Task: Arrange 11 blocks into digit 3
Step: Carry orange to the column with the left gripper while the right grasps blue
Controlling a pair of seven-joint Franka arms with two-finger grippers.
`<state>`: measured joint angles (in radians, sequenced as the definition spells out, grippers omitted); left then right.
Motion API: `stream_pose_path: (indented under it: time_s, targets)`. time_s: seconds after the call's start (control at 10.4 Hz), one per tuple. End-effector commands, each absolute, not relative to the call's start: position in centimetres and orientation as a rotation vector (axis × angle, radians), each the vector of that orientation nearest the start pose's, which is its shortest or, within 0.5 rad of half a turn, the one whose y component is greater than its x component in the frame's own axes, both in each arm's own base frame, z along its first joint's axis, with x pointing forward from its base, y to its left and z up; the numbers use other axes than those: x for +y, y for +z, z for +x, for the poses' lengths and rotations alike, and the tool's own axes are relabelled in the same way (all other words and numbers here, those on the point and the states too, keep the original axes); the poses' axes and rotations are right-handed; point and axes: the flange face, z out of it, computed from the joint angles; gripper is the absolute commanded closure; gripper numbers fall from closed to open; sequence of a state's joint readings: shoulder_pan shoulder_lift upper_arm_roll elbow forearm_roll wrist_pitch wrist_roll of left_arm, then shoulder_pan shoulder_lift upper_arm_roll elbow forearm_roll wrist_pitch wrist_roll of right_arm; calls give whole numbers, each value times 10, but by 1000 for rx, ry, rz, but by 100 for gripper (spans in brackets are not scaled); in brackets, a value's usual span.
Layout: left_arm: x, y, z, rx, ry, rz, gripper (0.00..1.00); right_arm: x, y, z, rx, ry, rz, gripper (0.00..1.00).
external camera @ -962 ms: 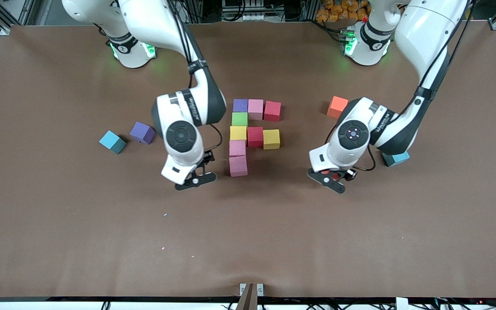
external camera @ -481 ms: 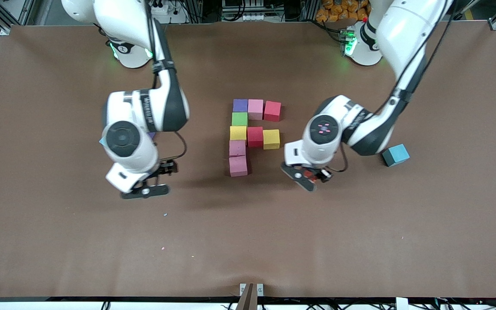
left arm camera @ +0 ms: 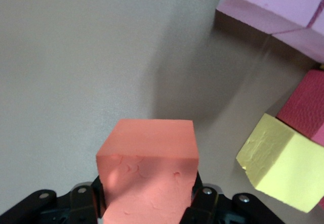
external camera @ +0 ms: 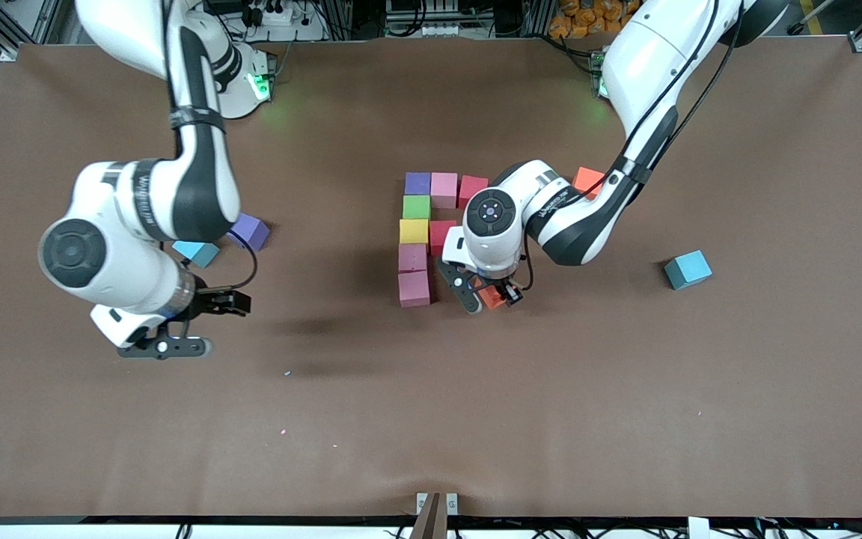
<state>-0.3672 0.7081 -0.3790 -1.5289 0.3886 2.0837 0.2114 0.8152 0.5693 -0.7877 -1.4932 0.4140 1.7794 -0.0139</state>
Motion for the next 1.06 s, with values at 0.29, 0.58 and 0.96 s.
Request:
stream_pose_path:
  time_s: [0.29, 0.58, 0.96]
  targets:
    - [-453, 250, 547, 1819, 105, -2400, 80, 104, 306, 583, 116, 366, -3050, 0]
    - [-459, 244, 550, 1960, 109, -2302, 80, 83, 271, 532, 191, 425, -3001, 0]
    - [-474, 235, 550, 2098, 105, -2199, 80, 55, 238, 499, 344, 569, -2973, 0]
